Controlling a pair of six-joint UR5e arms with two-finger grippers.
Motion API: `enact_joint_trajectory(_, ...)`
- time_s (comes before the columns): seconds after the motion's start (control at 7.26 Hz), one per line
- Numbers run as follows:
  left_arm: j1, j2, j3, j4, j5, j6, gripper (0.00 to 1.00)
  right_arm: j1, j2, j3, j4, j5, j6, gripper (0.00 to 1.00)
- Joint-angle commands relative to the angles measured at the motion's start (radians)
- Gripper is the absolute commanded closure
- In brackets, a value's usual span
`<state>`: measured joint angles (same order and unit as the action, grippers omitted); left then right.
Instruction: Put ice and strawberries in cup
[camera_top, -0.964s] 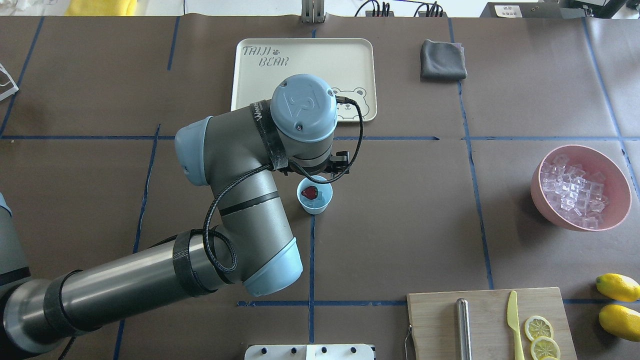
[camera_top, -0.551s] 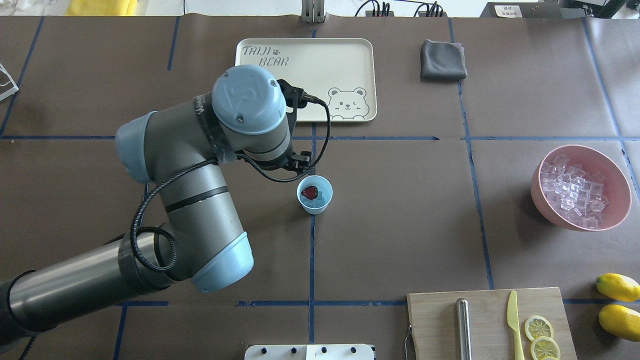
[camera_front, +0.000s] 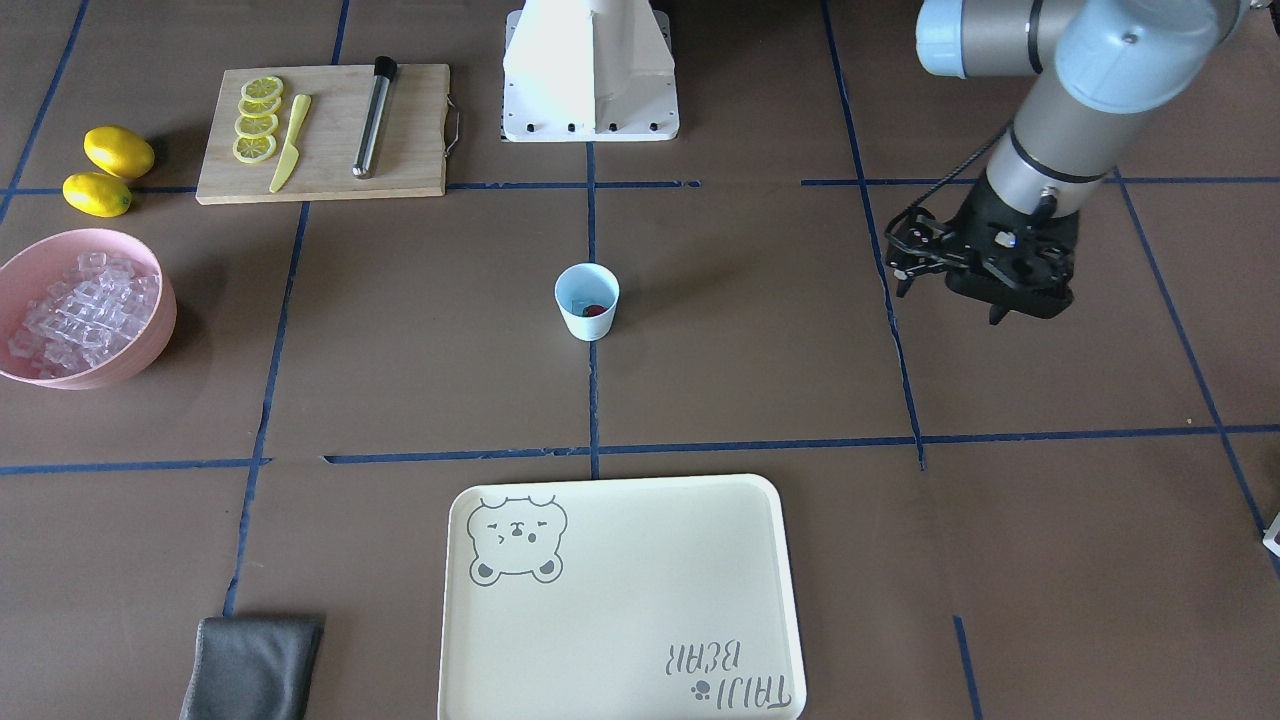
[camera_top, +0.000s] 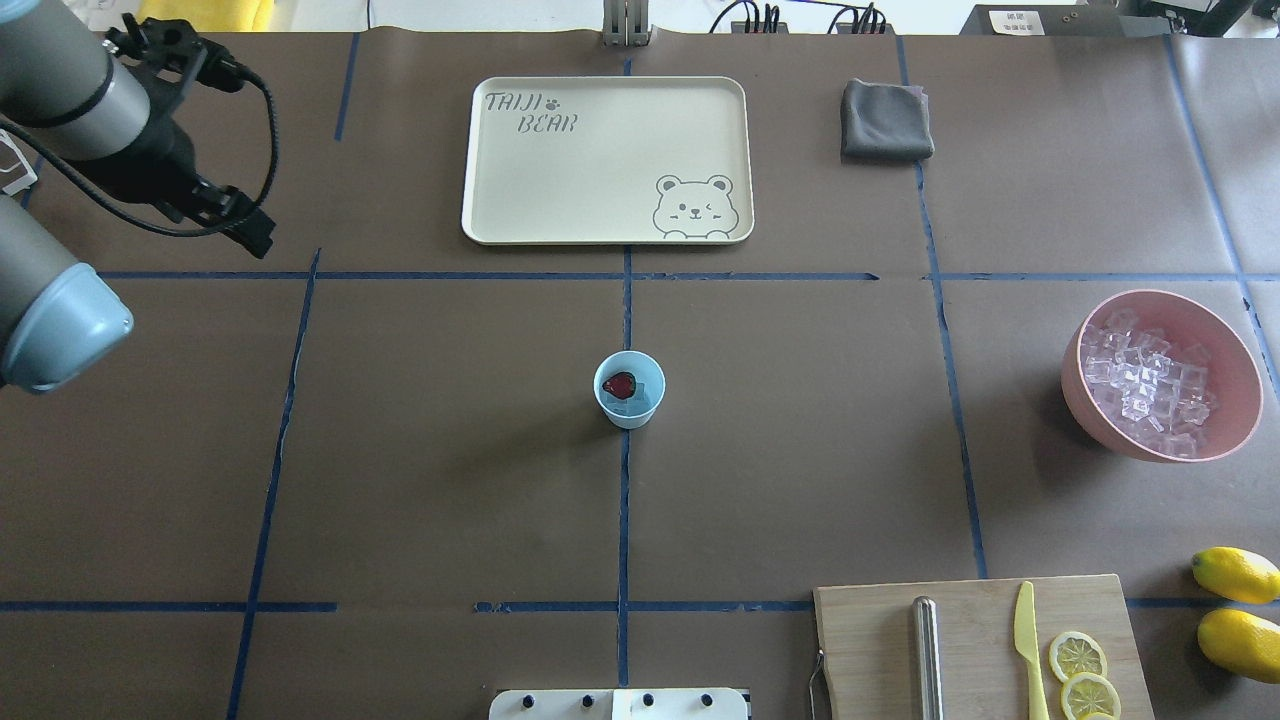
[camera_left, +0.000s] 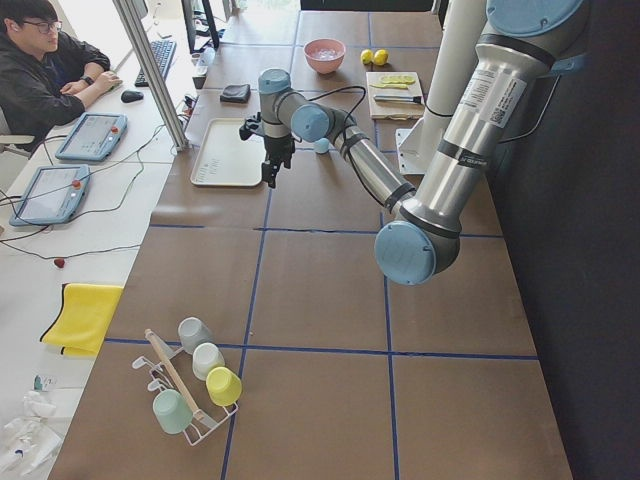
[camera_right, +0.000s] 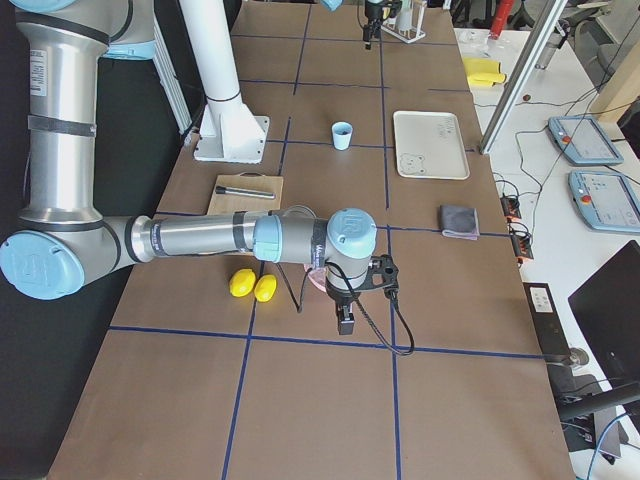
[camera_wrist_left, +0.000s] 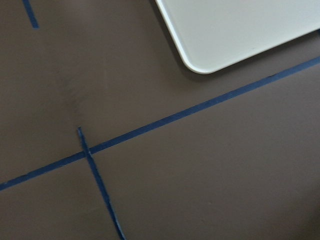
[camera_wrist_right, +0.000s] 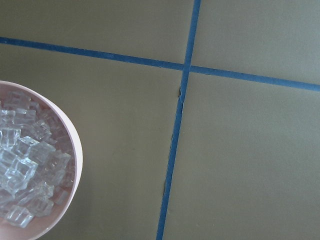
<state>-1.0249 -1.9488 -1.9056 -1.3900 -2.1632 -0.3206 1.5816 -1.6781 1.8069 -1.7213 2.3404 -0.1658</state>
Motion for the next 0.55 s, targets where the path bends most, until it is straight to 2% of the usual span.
enact_joint_trajectory(0.0, -0.145, 0.124, 0.020, 0.000, -0.090, 0.241, 0.00, 0.002, 0.000, -0.001, 0.006, -0.001, -0.001, 0.00)
enact_joint_trajectory(0.28, -0.289, 0.285, 0.048, -0.013, -0.217, 0.358, 0.00, 0.000, 0.000, -0.001, 0.006, -0.001, -0.001, 0.00)
enact_joint_trajectory(0.41, -0.370, 0.329, 0.086, -0.014, -0.242, 0.376, 0.00, 0.000, 0.000, -0.001, 0.006, -0.001, -0.001, 0.00)
